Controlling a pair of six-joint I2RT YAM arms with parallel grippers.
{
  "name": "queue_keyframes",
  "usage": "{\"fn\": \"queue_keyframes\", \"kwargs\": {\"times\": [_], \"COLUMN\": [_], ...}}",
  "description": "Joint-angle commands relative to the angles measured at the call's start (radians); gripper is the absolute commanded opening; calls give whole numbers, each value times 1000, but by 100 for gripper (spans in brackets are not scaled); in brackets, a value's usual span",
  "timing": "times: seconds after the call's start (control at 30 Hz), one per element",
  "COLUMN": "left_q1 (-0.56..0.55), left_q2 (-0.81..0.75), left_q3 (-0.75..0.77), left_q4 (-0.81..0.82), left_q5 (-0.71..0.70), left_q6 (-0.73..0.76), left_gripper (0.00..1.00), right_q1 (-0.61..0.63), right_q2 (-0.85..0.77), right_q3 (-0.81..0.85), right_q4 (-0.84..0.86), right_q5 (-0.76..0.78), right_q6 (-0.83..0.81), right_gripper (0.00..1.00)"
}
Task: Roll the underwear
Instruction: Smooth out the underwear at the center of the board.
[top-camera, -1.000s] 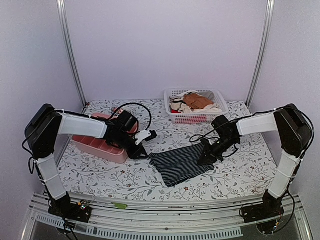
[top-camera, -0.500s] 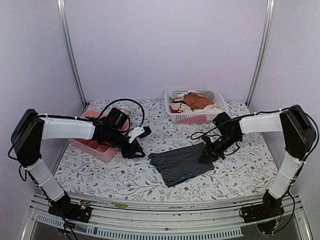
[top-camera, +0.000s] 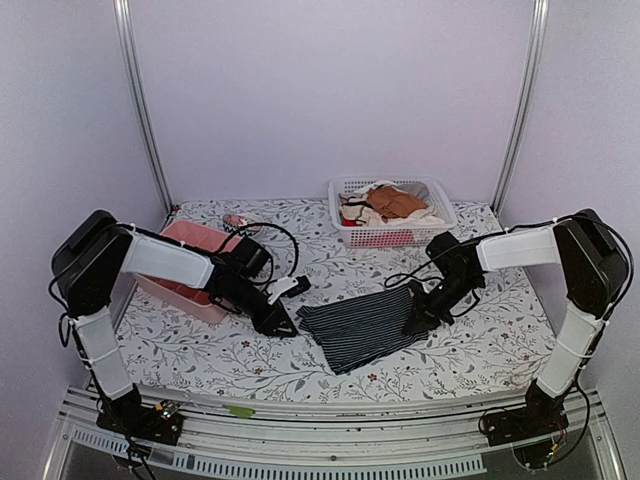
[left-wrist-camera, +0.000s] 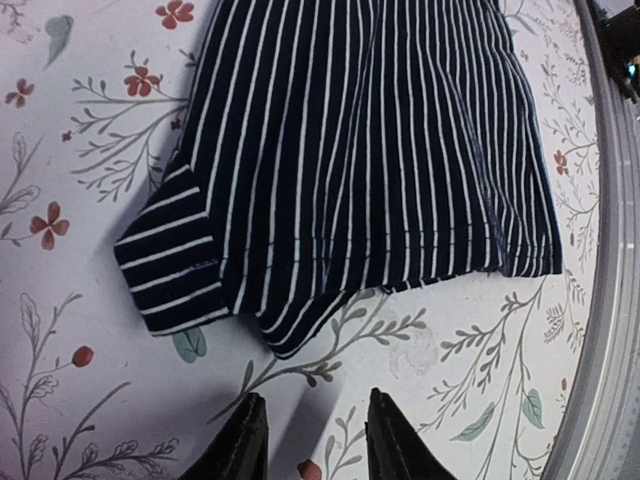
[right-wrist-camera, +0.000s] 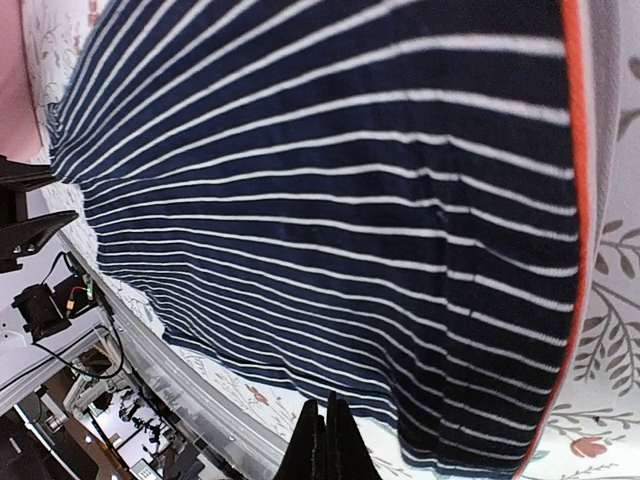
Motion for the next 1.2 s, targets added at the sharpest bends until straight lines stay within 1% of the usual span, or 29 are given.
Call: {"fn": "queue_keyframes", "kwargs": {"times": [0.0, 0.23, 0.37, 0.43, 0.57, 0.63, 0.67, 0.8, 0.83, 0.9, 1.17], "left_q1": [2, 10, 11, 12, 23, 39, 49, 97, 106, 119, 137], "left_q2": [37, 76, 100, 109, 109, 109, 110, 110, 141, 154, 214], "left_q3": [45, 55, 65, 69, 78, 84, 89, 118, 125, 142, 224], "left_q4": [44, 52, 54, 60, 49, 41, 33, 1, -5, -16, -58], "left_q5": [9, 13, 32, 35, 27, 26, 26, 29, 26, 16, -41], "left_q6": [0, 1, -8, -17, -21, -31, -37, -38, -35, -32, -30], "left_gripper": [34, 37, 35, 30, 10, 2, 0, 0, 0, 0, 0], "right_q1": [-2, -2, -3, -3, -3, -4, -4, -13, -15, -17, -17], "right_q2": [33, 72, 82, 84, 86, 86, 85, 80, 81, 80, 78], "right_q3": [-23, -43, -48, -49, -57, -61, -65, -82, -85, -88, -75], "right_q4": [-14, -32, -31, -33, -32, -34, -34, -32, -32, -33, -30], "right_q5": [51, 89, 92, 94, 98, 99, 100, 104, 106, 105, 96], "right_q6": [-13, -43, -47, -50, -54, -56, -58, -63, -64, -67, -72], "right_gripper": [0, 0, 0, 0, 0, 0, 0, 0, 0, 0, 0]}}
